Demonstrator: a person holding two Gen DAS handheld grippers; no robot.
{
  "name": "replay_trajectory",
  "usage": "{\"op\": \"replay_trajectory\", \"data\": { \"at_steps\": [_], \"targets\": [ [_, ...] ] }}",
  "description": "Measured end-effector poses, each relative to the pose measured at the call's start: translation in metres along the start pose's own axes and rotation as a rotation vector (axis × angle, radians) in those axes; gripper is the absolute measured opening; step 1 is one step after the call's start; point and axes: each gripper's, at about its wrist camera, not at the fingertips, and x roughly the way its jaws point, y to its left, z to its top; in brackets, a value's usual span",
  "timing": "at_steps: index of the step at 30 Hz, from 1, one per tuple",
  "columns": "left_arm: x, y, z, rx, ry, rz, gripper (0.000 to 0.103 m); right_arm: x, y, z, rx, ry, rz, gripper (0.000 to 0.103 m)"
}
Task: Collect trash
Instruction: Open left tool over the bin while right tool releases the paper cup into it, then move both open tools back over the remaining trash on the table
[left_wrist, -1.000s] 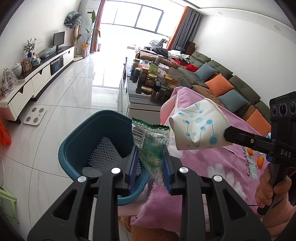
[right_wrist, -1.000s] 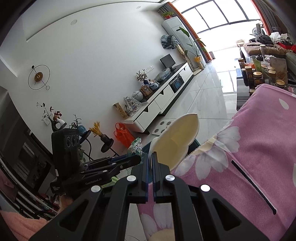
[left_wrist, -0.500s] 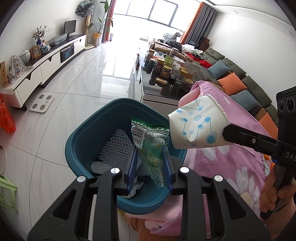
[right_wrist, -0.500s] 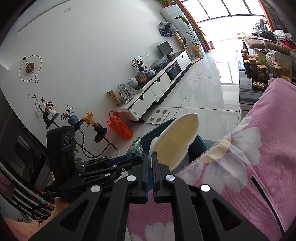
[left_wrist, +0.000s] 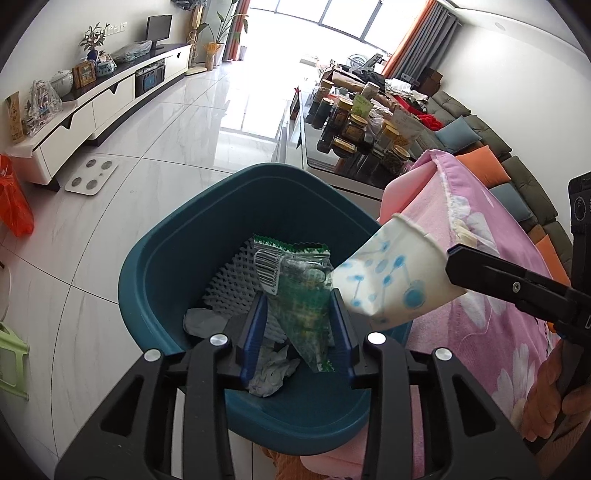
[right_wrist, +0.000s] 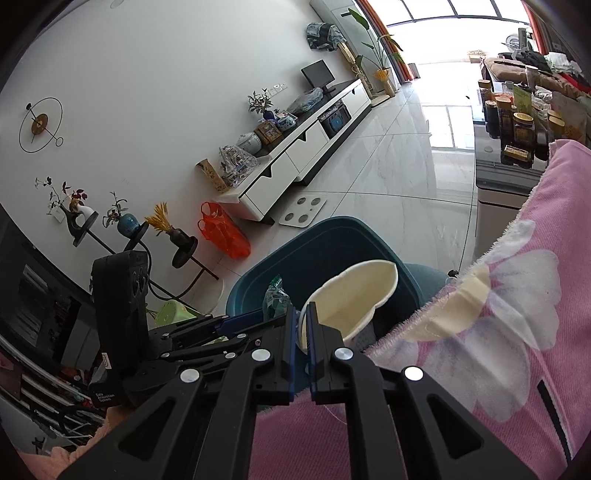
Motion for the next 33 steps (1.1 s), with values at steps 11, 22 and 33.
{"op": "replay_trajectory", "data": {
  "at_steps": [11,22,33],
  "targets": [
    [0.013,0.003,-0.001,-0.019,-0.002,-0.008,0.043,-0.013,-0.007,-0.007,0.018,-0.02,-0.01,0.013],
    [-0.038,-0.044,-0.011,0.114,-0.124,-0.067,0.058,-0.073,-0.006,-0.03,-0.019,-0.115,-0.017,0.031],
    [-0.063,-0.16,-0.049,0.37,-0.138,-0.271,0.063,-0.18,-0.031,-0.082,0.023,-0.274,-0.129,0.041]
  ]
}}
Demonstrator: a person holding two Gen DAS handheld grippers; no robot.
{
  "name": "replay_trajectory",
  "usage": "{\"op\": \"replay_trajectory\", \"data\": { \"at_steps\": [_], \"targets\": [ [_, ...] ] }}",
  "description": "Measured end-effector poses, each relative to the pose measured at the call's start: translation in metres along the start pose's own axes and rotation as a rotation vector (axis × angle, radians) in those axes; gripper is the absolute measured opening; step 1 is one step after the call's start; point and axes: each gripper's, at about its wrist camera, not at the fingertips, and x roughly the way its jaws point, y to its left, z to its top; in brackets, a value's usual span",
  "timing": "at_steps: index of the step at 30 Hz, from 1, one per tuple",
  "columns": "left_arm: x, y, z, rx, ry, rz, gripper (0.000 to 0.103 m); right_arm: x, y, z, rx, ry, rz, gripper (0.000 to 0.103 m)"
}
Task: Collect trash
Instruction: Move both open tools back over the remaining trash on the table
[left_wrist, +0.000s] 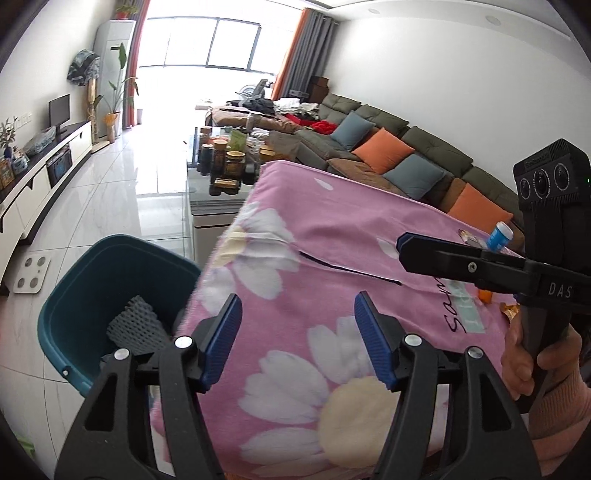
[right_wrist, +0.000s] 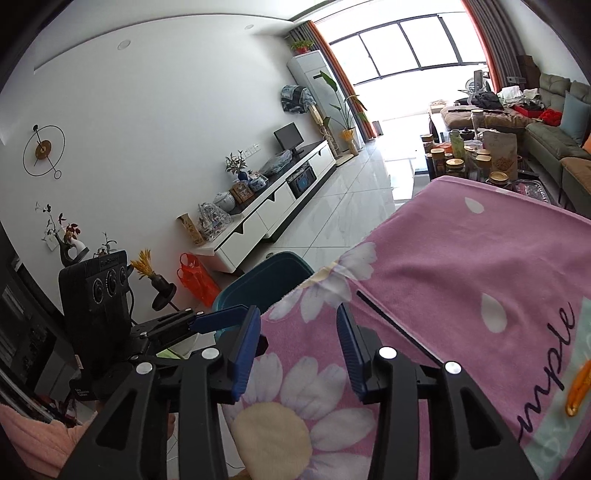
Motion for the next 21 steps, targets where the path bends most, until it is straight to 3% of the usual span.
{"op": "replay_trajectory", "data": {
  "at_steps": [6,16,21],
  "targets": [
    [0.027,-0.06,-0.005,0.088,0.056,-0.12,0.063,-0.063,-0.032,-0.028,0.061,-0.068,-0.132,0.041],
    [0.058,-0.162,-0.024,0.252,0.154,-0.326,0.063,-0.175,-0.104,-0.091,0.253,-0.172,-0.43,0.042],
    [0.073,-0.213,-0.037,0.342,0.202,-0.386,0.063,-0.215,-0.134,-0.117,0.338,-0.217,-0.529,0.042]
  ]
}}
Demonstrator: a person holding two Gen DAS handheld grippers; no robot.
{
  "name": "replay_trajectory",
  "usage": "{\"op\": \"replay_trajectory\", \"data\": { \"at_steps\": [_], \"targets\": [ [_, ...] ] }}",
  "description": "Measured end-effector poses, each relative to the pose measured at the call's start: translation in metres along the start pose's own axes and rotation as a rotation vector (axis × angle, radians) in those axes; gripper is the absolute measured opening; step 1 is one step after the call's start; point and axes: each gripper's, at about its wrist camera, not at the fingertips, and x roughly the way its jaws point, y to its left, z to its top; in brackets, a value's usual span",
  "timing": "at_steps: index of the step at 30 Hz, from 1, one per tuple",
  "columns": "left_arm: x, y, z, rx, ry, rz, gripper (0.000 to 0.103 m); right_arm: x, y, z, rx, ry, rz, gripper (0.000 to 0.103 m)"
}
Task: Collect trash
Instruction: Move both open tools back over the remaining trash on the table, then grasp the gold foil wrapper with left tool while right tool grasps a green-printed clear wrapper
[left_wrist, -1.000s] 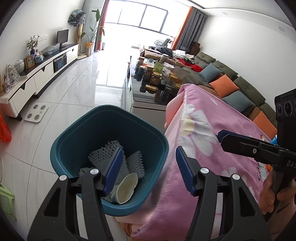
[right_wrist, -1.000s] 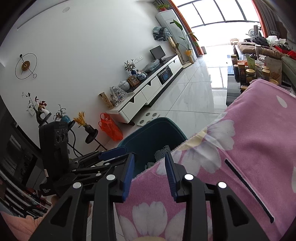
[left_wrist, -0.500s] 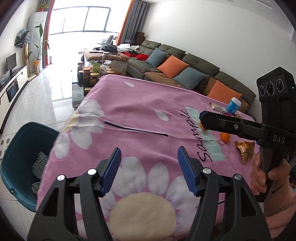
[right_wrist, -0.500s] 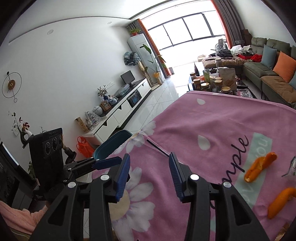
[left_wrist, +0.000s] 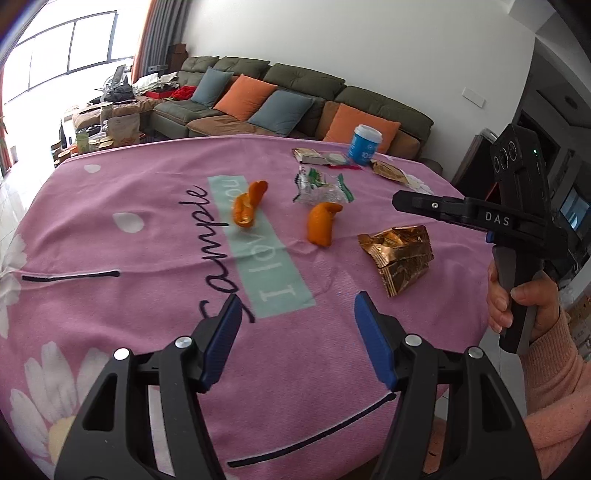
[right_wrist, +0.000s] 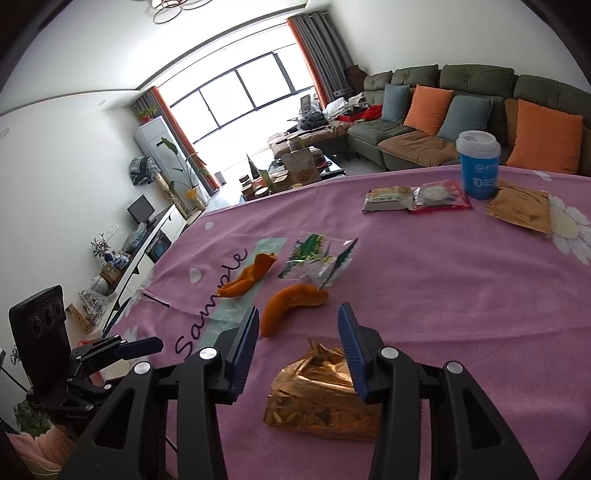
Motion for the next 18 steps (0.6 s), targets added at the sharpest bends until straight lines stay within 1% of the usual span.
{"op": "replay_trajectory", "data": {
  "at_steps": [4,7,14,18],
  "targets": [
    [0.025,-0.027,0.007,0.041,0.037,-0.052,0.063,-0.005,-0.019,-0.003,0.021,-0.016,-0.03,0.042],
    [0.045,-0.041,0.01,0.05,0.073,-0.088,0.062,-0.006,-0.032,-0.003,0.032,-0.02,-0.026,0.042],
    [0.085,-0.055,0.022,0.017,0.158,-0.171,0.061,-0.006,-0.04,-0.004,0.046,-0.015,0.001,0.042],
    [0.097,-0.057,0.03,0.001,0.178,-0.189,0.061,0.0,-0.043,-0.002,0.057,-0.009,0.022,0.042]
  ]
}}
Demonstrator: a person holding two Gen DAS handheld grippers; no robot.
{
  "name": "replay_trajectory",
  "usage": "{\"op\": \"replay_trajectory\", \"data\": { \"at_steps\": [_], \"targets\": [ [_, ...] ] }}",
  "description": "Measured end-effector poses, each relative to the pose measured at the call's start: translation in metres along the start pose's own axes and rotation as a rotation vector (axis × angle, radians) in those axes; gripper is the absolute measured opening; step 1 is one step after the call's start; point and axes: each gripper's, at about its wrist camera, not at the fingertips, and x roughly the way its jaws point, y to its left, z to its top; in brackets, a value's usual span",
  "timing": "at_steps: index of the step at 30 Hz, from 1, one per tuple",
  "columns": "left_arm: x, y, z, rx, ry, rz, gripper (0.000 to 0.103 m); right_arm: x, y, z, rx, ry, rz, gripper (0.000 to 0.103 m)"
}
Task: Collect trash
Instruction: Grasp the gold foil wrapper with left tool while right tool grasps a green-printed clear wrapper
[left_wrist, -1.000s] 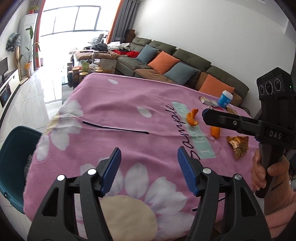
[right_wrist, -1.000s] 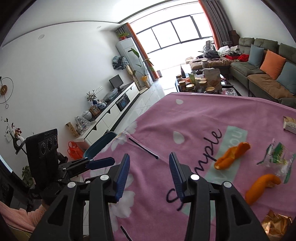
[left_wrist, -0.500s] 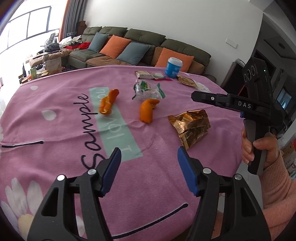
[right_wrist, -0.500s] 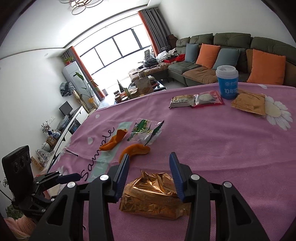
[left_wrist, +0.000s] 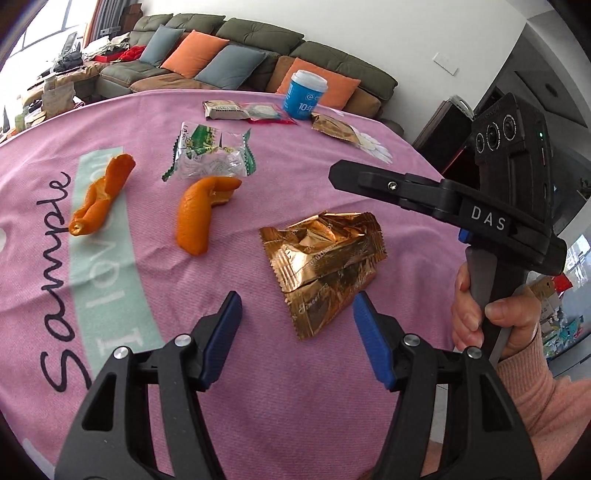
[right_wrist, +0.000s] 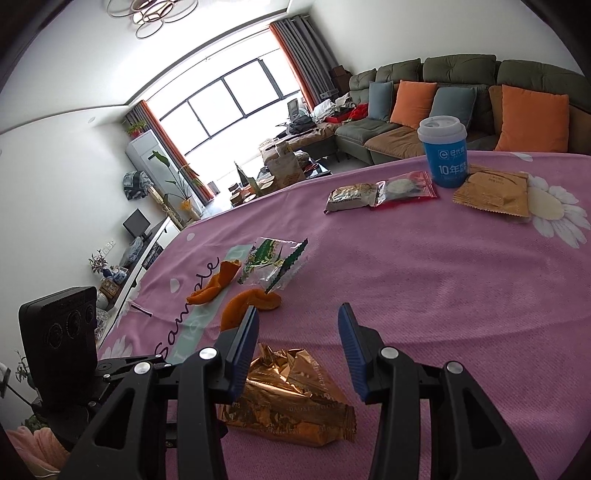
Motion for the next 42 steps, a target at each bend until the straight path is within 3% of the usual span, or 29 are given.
{"op": "replay_trajectory", "data": {
  "at_steps": [3,5,8,10,19,33,35,42],
  "targets": [
    [0.005,-0.001,0.007,-0.02,0.012,-0.031,0.06,0.004,-0.002,0.001,0.006,0.004,0.019,0.042],
    [0.008,-0.004,0.007,-0.015,0.015,-0.025,0.053,0.009,-0.003,0.003,0.008,0.006,0.029,0.042],
    [0.011,-0.007,0.006,-0.002,0.024,-0.025,0.037,0.016,0.0,0.007,0.006,0.015,0.046,0.042],
    [0.011,-0.008,0.005,0.0,0.031,-0.034,0.02,0.022,0.002,0.01,0.002,0.022,0.058,0.042],
    [-0.004,-0.006,-0.002,0.014,-0.003,-0.026,0.012,0.042,0.004,0.023,0.026,0.053,0.096,0.042],
    [-0.064,0.009,-0.03,0.047,-0.101,0.037,0.01,0.082,-0.002,0.034,0.121,0.142,0.16,0.041],
    [-0.072,0.014,-0.035,0.04,-0.111,0.039,0.01,0.084,-0.003,0.033,0.134,0.147,0.165,0.033],
    [-0.1,0.029,-0.051,0.02,-0.144,0.086,0.009,0.079,-0.005,0.033,0.148,0.116,0.151,0.029]
  ]
}}
